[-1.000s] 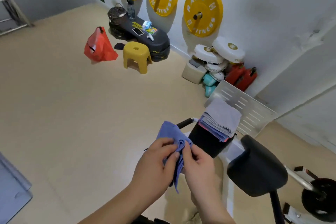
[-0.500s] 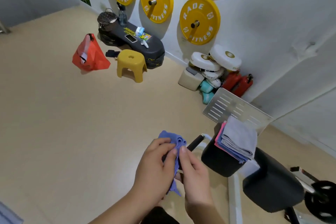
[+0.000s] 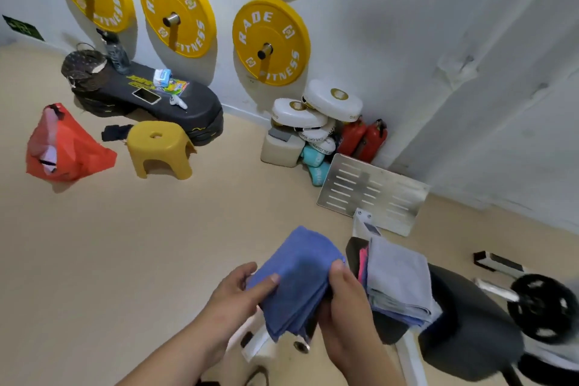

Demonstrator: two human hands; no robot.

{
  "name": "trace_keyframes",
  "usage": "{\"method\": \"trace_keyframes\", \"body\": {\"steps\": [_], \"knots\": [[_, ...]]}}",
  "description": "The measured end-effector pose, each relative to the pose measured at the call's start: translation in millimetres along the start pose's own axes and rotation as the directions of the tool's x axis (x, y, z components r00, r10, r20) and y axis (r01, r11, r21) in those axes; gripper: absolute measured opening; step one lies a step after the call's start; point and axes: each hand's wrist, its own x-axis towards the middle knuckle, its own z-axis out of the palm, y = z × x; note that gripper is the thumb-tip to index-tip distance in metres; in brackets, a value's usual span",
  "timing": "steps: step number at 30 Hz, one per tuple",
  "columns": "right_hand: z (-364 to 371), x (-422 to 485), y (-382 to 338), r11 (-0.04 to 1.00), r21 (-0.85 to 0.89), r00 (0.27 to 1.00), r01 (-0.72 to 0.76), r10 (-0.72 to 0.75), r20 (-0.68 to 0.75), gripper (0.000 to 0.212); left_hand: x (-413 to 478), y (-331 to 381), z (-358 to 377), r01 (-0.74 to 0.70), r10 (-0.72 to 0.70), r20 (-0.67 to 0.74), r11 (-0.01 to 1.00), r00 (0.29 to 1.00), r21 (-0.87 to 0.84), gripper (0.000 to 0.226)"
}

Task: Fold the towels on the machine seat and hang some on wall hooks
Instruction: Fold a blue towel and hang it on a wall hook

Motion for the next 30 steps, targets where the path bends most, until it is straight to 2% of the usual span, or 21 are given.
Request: {"method": "trace_keyframes", "body": {"steps": [2, 4, 5, 8, 11, 13, 16, 19, 21, 23, 24, 26, 28, 30], "knots": [[6, 16, -8, 0.975, 0.216, 0.996, -0.057, 0.072, -0.06, 0.041, 27, 20, 4, 0.086, -0.057, 0.182, 0.984, 0.982, -0.159, 0.059], [14, 37, -19, 0.925, 0.376, 0.991, -0.06, 0.1, -0.089, 0.043, 56, 41, 7, 0.19, -0.13, 0.254, 0.955, 0.958, -0.228, 0.038], [20, 47, -26, 0.905, 0.424, 0.99, -0.047, 0.1, -0.103, 0.044, 70, 53, 7, 0.254, -0.176, 0.294, 0.934, 0.94, -0.253, 0.036], [44, 81, -48, 0.861, 0.508, 0.992, 0.029, 0.037, -0.12, 0.05, 124, 91, -7, 0.394, -0.252, 0.428, 0.874, 0.868, -0.286, 0.046], [73, 114, -69, 0.798, 0.602, 0.992, 0.043, 0.039, -0.123, 0.055, 169, 149, -25, 0.42, -0.278, 0.47, 0.878, 0.837, -0.228, 0.047], [97, 134, -87, 0.803, 0.592, 0.989, 0.072, 0.019, -0.146, 0.053, 198, 192, -35, 0.388, -0.268, 0.45, 0.9, 0.852, -0.198, 0.043], [122, 158, -110, 0.854, 0.489, 0.971, 0.175, -0.066, -0.231, 0.038, 240, 260, -41, 0.294, -0.166, 0.524, 0.941, 0.836, -0.17, 0.042], [133, 174, -130, 0.89, 0.43, 0.96, 0.151, -0.028, -0.279, 0.034, 274, 317, -28, 0.099, -0.066, 0.513, 0.994, 0.856, -0.036, 0.04], [131, 183, -139, 0.917, 0.38, 0.955, 0.122, -0.004, -0.298, 0.033, 287, 347, -12, -0.025, -0.032, 0.532, 0.995, 0.846, 0.1, 0.037], [121, 192, -159, 0.953, 0.261, 0.926, 0.15, -0.043, -0.374, 0.048, 296, 376, 9, -0.166, 0.01, 0.601, 0.964, 0.799, 0.206, 0.031], [116, 194, -175, 0.966, 0.173, 0.908, 0.191, -0.108, -0.404, 0.058, 296, 391, 20, -0.234, 0.021, 0.639, 0.939, 0.769, 0.251, 0.028], [100, 203, -213, 0.961, 0.046, 0.916, 0.271, -0.243, -0.32, 0.066, 300, 420, 47, -0.315, -0.004, 0.729, 0.901, 0.684, 0.3, 0.027], [80, 214, -258, 0.951, 0.004, 0.928, 0.308, -0.3, -0.219, 0.069, 309, 452, 75, -0.316, -0.045, 0.787, 0.901, 0.616, 0.299, 0.028], [66, 224, -311, 0.932, 0.036, 0.926, 0.36, -0.353, -0.134, 0.056, 324, 484, 102, -0.326, -0.042, 0.812, 0.903, 0.582, 0.28, 0.028]]}}
